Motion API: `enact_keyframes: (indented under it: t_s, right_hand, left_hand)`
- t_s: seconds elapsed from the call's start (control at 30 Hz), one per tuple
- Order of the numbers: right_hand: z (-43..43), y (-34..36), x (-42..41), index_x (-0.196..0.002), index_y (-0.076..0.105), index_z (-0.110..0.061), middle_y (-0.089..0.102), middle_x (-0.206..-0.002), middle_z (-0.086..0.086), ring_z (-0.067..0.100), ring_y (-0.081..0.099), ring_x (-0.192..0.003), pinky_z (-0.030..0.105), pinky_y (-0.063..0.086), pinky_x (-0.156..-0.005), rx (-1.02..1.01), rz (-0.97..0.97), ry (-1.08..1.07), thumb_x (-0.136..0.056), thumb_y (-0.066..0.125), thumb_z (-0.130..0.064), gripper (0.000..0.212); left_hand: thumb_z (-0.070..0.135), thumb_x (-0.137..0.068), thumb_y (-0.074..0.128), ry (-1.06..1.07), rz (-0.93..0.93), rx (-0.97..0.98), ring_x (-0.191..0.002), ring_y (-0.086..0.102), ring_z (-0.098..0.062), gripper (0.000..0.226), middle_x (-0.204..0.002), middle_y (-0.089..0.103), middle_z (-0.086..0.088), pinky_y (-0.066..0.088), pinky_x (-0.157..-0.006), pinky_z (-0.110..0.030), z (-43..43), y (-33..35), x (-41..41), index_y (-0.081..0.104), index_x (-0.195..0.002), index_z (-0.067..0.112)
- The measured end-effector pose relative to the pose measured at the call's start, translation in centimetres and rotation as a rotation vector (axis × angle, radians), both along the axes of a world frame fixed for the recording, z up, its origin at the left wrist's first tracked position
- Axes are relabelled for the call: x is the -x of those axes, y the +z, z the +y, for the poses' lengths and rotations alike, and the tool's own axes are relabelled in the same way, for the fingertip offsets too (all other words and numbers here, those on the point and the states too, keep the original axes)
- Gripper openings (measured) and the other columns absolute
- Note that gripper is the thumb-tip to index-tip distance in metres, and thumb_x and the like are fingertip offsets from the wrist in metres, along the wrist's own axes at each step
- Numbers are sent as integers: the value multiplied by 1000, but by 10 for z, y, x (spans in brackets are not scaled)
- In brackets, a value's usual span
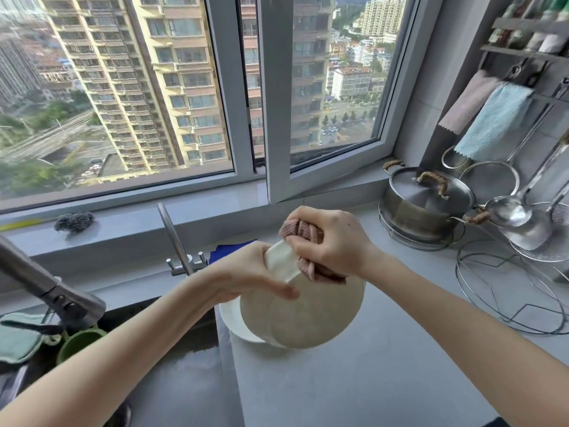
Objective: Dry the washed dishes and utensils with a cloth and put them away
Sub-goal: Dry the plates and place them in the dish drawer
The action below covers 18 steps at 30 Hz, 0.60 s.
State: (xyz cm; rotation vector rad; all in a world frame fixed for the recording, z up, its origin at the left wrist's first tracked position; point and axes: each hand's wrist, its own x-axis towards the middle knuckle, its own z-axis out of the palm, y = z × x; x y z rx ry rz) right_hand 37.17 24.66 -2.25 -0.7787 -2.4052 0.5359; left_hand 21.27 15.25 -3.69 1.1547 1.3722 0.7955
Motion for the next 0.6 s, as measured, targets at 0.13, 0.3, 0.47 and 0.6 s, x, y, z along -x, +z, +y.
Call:
enact_keyframes:
  t_s: [0.13, 0.3, 0.47, 0.6]
  right_hand:
    - [-3, 3, 8, -100, 63, -35, 68, -88, -8, 13, 63, -86, 32, 49, -78, -183, 38, 17, -76, 48, -54, 34]
    - [12, -17, -12, -103, 59, -45, 68, -93, -17, 4, 63, -83, 32, 51, -81, 151, 330, -103, -81, 45, -55, 28]
    - [3, -34, -4, -125, 57, -28, 62, -122, -2, 23, 59, -107, 39, 46, -89, -54, 295, -360, -89, 34, -56, 51]
    - [-12, -26, 19, -123, 62, -28, 56, -134, 7, 34, 49, -123, 50, 36, -98, -451, 109, -182, -93, 35, -50, 46]
  left_hand:
    - [17, -40, 79, 146, 7, -113, -75, 64, -25, 47, -82, 70, -13, 49, -77, -44, -5, -13, -6, 70, -84, 2]
    - [11, -33, 80, 287, -203, -145, -73, 68, -27, 50, -83, 73, -13, 56, -75, -43, -13, -14, -1, 73, -82, 6]
    - [7, -32, 78, 406, -407, -170, -71, 68, -27, 54, -82, 72, -13, 59, -67, -36, -6, -19, -6, 71, -86, 5]
    - [12, -41, 80, 430, -455, -226, -72, 69, -22, 46, -82, 73, -12, 57, -67, -29, 2, -19, -20, 73, -86, 6]
